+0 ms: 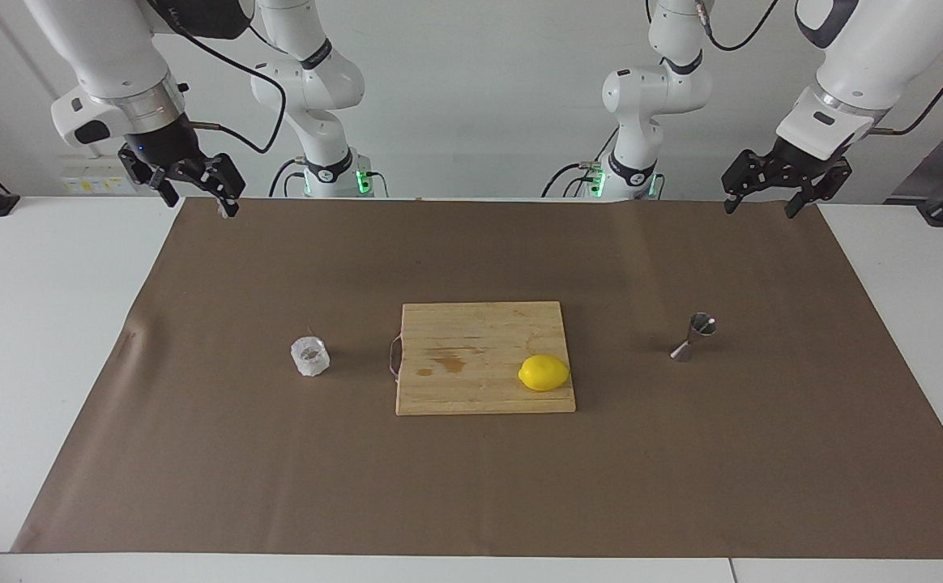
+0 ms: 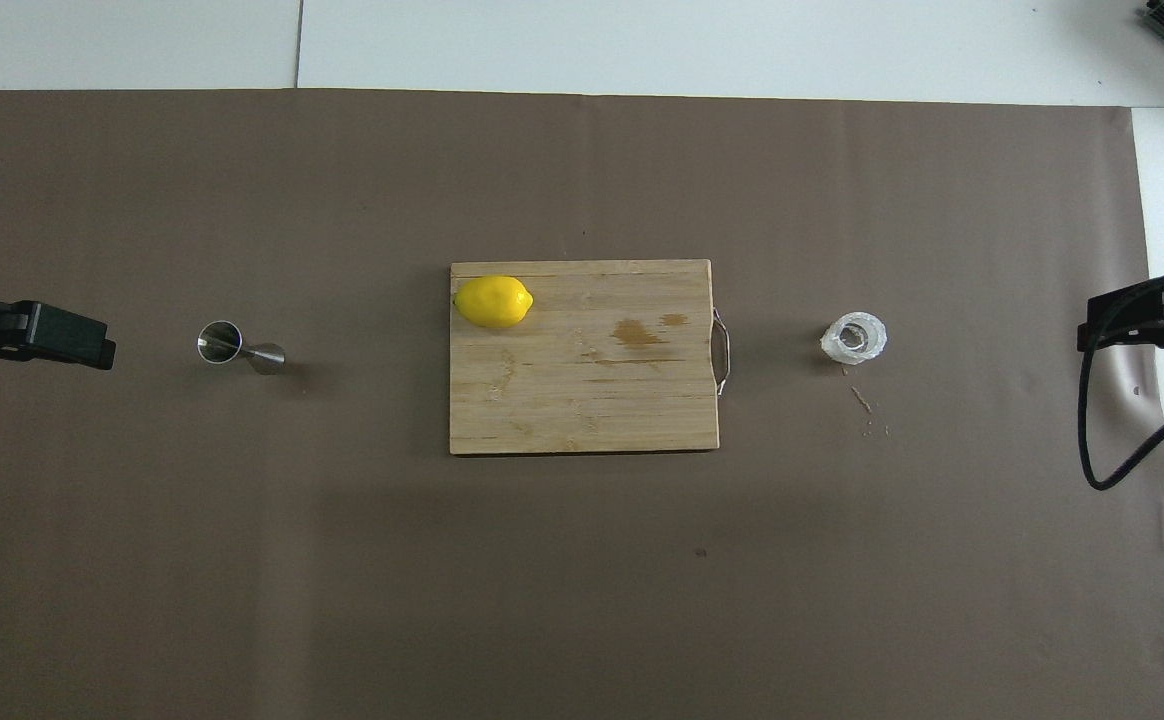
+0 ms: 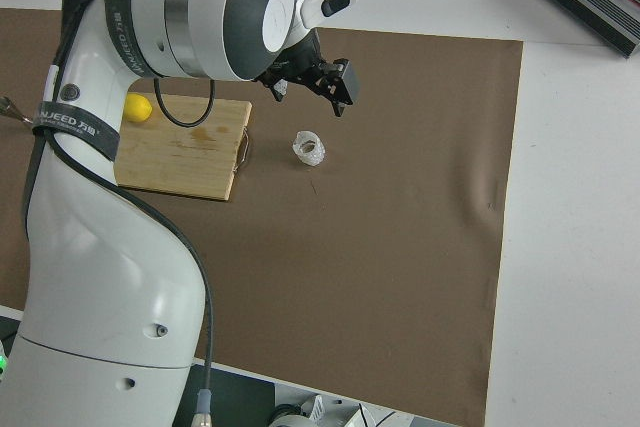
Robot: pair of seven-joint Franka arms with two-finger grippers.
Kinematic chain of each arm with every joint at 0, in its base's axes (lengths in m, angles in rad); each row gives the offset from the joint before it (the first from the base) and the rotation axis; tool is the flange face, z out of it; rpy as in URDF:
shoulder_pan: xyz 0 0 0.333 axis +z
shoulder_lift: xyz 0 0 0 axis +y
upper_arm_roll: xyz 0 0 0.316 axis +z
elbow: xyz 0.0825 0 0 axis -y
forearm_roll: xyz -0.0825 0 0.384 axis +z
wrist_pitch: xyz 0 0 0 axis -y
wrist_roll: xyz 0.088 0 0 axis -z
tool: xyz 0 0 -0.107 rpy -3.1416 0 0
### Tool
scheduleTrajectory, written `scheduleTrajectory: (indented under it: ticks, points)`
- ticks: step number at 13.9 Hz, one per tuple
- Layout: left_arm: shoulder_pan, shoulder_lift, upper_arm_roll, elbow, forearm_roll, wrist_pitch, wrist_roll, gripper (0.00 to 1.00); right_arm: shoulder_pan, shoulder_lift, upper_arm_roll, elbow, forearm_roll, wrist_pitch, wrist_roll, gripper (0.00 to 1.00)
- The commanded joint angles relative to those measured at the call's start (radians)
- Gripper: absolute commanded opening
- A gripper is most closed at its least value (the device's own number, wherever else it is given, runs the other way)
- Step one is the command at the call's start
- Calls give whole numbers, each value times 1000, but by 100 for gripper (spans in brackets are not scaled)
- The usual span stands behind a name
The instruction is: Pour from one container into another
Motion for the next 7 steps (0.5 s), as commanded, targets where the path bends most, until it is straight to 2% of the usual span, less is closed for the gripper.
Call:
scheduleTrajectory:
  ticks: [1, 7]
  points:
    - [13, -22, -4, -23, -12, 5, 24, 100, 0, -10, -5, -14, 20, 2, -18, 100]
    - [5, -23, -6, -22, -9, -14, 14, 100, 0, -10, -5, -14, 20, 2, -18, 100]
